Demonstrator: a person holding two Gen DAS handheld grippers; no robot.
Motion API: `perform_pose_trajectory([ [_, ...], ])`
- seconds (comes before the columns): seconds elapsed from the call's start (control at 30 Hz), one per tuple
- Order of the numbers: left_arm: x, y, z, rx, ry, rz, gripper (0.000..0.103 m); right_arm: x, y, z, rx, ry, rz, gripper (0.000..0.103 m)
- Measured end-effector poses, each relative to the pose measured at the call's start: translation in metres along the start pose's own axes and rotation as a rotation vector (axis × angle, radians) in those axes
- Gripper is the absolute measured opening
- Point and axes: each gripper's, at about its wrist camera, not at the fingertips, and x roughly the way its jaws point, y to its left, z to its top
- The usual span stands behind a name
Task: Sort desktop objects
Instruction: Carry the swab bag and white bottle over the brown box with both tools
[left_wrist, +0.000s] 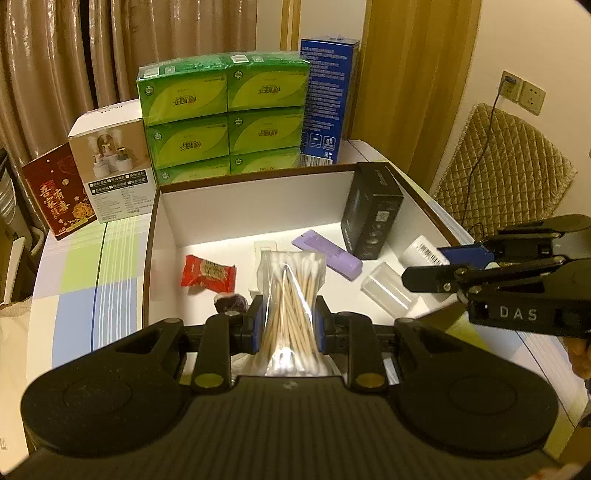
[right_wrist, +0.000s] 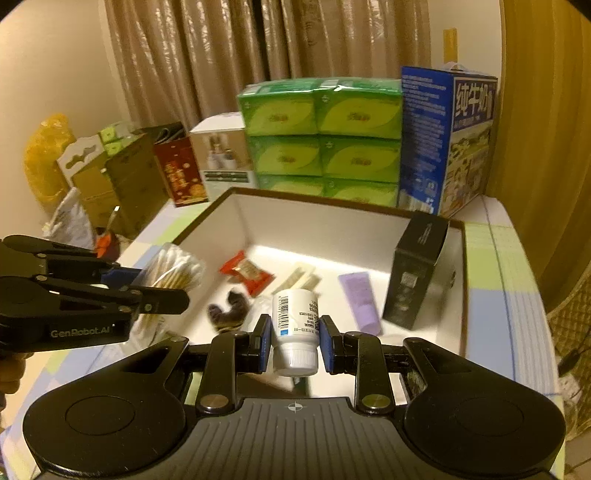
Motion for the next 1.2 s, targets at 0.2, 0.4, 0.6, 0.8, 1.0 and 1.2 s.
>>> perform_pose_trajectory([
  [0.2,0.030,0.014,0.018,-0.009,0.032,0.015,0.022,0.025,-0.019,0.014,0.030,0.029,-0.031,0.024],
  [0.4,0.060,0.025,0.030,0.001,0.071,0.028,0.022,0.054,-0.034,0.015,0.095,0.078,-0.031,0.024],
  [0.6,0.093,0.035,0.037,-0.017,0.127,0.030,0.022,0.085,-0.033,0.015,0.106,0.124,-0.051,0.024],
  [0.8,0.122,0.040,0.041,-0.007,0.171,0.049,0.022,0.117,-0.030,0.019,0.117,0.178,-0.086,0.024],
  [1.0,0.141,0.043,0.043,0.008,0.200,0.060,0.022,0.138,-0.033,0.023,0.134,0.209,-0.106,0.024],
  [1.2,0.154,0.047,0.044,0.006,0.219,0.062,0.022,0.149,-0.033,0.029,0.100,0.212,-0.110,0.024],
])
